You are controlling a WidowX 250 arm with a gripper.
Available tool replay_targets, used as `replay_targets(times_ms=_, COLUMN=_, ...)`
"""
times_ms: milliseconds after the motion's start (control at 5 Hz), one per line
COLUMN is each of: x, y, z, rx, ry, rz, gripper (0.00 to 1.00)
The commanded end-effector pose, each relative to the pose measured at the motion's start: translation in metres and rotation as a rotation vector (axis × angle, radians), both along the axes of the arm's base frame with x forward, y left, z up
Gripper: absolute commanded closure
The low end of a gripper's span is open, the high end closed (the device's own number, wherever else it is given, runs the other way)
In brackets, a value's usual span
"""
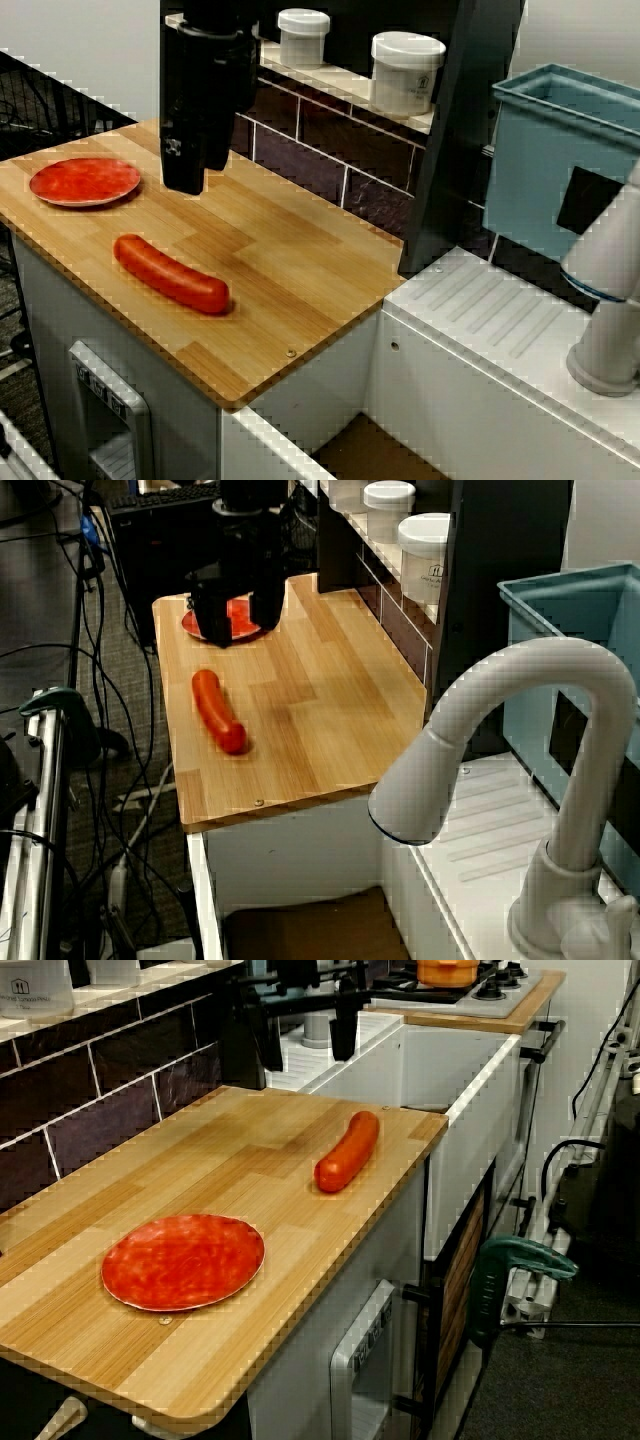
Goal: Put the object on the plate
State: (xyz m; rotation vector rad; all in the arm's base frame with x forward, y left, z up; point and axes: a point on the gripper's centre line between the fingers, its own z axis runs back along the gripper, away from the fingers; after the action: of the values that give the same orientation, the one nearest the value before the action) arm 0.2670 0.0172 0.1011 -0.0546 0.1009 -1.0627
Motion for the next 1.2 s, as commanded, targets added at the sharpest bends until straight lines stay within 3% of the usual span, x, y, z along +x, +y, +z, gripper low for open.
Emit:
replay_targets(times_ms=0, x=-0.023, y=-0.002, z=0.012, rx=-0.036, ry=-0.074, rz=-0.131, gripper=0.00)
replay_targets(times_ms=200, x=-0.035, y=-0.006, z=0.005, rx=-0.077, ry=-0.086, rz=-0.229, gripper=0.00)
replay_targets(times_ms=400, x=-0.038, y=-0.007, z=-0.016, rx=-0.096, ry=-0.131, rz=-0.315, gripper=0.00)
replay_targets(times_ms=600, x=-0.032, y=-0.005, z=-0.040, rx=-0.088, ry=-0.119, rz=-0.343, gripper=0.00)
replay_targets(times_ms=1000, x=-0.026, y=-0.005, z=-0.053, rx=-0.066, ry=-0.125, rz=-0.350, gripper=0.00)
